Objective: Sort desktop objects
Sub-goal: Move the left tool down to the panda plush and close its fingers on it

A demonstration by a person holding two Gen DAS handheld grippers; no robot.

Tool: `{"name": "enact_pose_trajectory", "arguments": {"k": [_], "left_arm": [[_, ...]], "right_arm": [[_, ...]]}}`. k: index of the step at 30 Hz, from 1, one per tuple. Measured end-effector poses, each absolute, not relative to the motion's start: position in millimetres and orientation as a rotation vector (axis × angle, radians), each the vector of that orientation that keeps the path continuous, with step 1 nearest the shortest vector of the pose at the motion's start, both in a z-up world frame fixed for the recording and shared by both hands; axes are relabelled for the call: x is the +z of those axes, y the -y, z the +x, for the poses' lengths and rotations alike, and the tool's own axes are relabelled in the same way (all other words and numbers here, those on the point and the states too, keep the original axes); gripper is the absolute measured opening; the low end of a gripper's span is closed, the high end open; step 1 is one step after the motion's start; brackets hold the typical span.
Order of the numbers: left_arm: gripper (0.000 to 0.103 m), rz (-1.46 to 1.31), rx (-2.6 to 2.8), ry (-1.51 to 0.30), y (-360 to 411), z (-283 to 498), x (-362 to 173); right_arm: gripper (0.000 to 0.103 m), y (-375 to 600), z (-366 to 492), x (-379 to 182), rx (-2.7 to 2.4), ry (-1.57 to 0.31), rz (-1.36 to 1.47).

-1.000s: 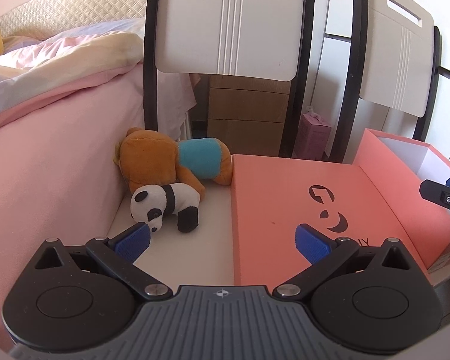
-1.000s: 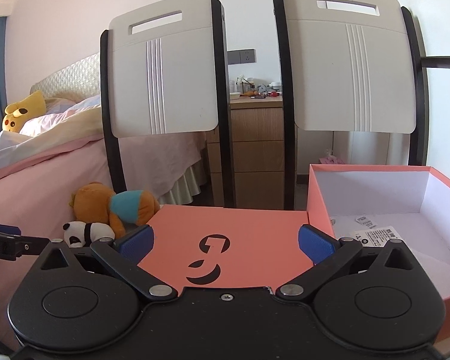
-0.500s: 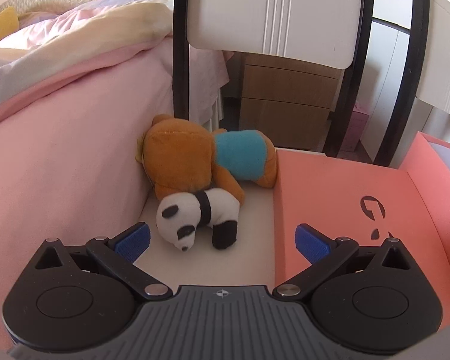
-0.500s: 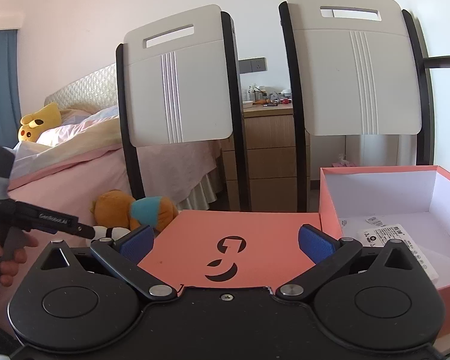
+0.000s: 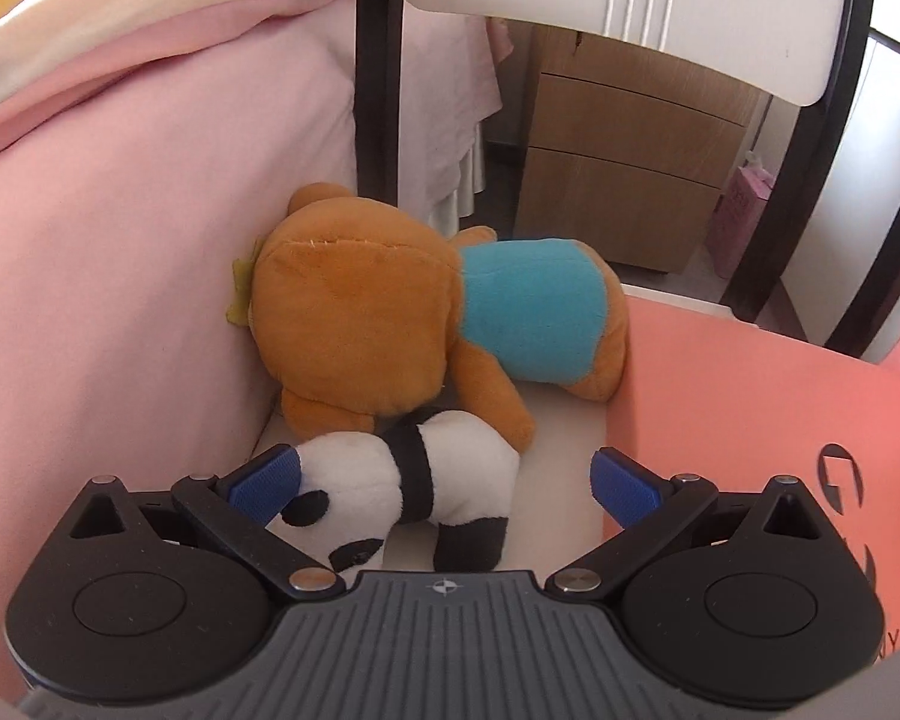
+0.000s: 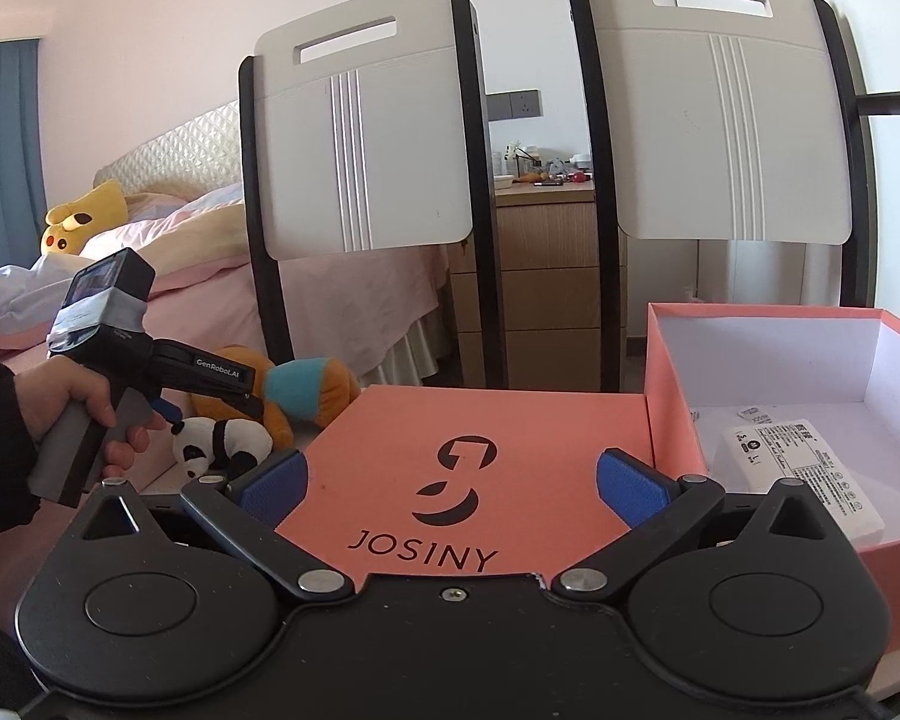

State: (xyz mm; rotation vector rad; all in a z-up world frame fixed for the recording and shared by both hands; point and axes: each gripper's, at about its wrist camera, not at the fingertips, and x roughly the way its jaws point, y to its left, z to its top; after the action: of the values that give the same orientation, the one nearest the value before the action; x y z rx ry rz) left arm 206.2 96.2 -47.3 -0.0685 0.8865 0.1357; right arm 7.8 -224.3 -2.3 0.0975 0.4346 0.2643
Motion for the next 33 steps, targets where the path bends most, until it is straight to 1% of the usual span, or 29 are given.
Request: {"name": "enact_pose_trajectory", "arguments": {"k": [4,8,12,18,20,27,33], "left_arm": [[0.103,0.001,0.171,-0.884,-88.2,208.9,-52.2],[0.103,0.059,0.193,-0.919,-81.1,204.1,-53.3],[0.103,0.028,0.186,-0.895,-87.7,200.5,-54.0],[0.103,0.005,0.214,-0.921,-97.2,213.6,-79.3],[0.103,-0.013,0.211,-0.921,-97.4,215.5,-79.4],[0.103,0.083,0.215,-0.917,-80.8,215.9,-88.1],[0.103,0.073,0.218,-0.912,-82.1,214.6,-89.6]], "right_arm": [[0.103,220.2,9.2,-4.6,0.274,-0.441,0.079],[0.102,215.1,15.1,-9.2,0.283,-0.461,0.060],[0.102,210.8,24.0,-11.4,0.295,-0.477,0.066],[0.102,206.7,31.1,-11.7,0.308,-0.485,0.076],[0.102,206.1,31.4,-12.2,0.310,-0.489,0.070],[0.102,209.9,28.9,-14.7,0.308,-0.506,0.066],[0.102,210.1,27.0,-15.4,0.302,-0.506,0.053]]}}
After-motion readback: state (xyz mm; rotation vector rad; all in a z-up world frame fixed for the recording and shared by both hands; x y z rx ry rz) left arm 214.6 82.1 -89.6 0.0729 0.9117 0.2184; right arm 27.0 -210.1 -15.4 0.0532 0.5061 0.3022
